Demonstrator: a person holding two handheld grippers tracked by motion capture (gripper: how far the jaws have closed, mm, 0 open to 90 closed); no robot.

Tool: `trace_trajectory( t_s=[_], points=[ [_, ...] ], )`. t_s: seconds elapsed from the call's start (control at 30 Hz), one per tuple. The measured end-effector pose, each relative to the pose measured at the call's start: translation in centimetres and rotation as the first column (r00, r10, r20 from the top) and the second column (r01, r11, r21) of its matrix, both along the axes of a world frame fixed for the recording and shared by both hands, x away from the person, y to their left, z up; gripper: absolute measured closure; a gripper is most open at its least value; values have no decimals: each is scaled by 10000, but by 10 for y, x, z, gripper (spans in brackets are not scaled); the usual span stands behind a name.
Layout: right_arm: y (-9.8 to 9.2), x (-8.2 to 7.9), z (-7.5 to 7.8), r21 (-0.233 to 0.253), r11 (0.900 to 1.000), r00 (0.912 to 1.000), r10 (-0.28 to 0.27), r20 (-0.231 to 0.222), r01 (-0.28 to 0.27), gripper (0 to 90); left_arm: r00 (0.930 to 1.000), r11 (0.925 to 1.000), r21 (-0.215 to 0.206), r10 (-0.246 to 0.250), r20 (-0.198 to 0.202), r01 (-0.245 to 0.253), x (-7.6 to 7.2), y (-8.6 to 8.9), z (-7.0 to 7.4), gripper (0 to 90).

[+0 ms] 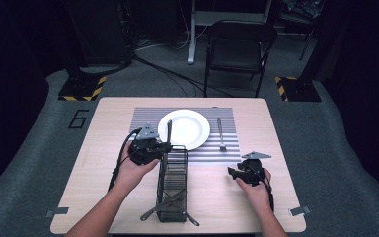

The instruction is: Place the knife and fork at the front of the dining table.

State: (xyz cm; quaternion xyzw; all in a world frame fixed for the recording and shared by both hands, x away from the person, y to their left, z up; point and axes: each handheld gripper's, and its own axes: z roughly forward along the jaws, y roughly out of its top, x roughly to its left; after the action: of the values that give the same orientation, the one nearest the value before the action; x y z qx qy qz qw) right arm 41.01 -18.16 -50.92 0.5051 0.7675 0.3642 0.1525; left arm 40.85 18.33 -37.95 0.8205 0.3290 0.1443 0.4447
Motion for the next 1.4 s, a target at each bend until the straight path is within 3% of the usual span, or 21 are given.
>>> trace_trajectory(
  t_s=[0.67, 1.03, 1.33, 1.4],
  points=[
    [1, 0, 0, -14, 10000, 10000, 25, 9, -25, 505, 9975, 9966, -825, 84, 708, -26, 2, 2, 45, 824],
    [1, 0, 0, -29, 10000, 10000, 32, 19, -32, 505, 9940, 9952, -979, 134, 1086, -27, 6, -1, 66, 825],
    [0, 0, 0, -27, 10000, 10000, 22, 8, -22, 505, 9944, 9946, -1007, 366, 992, -265, 16, 3, 59, 825],
    [0, 0, 0, -39, 10000, 10000, 25, 4, -25, 505, 9944, 9956, -831, 499, 929, -422, 19, 4, 57, 825]
  ],
)
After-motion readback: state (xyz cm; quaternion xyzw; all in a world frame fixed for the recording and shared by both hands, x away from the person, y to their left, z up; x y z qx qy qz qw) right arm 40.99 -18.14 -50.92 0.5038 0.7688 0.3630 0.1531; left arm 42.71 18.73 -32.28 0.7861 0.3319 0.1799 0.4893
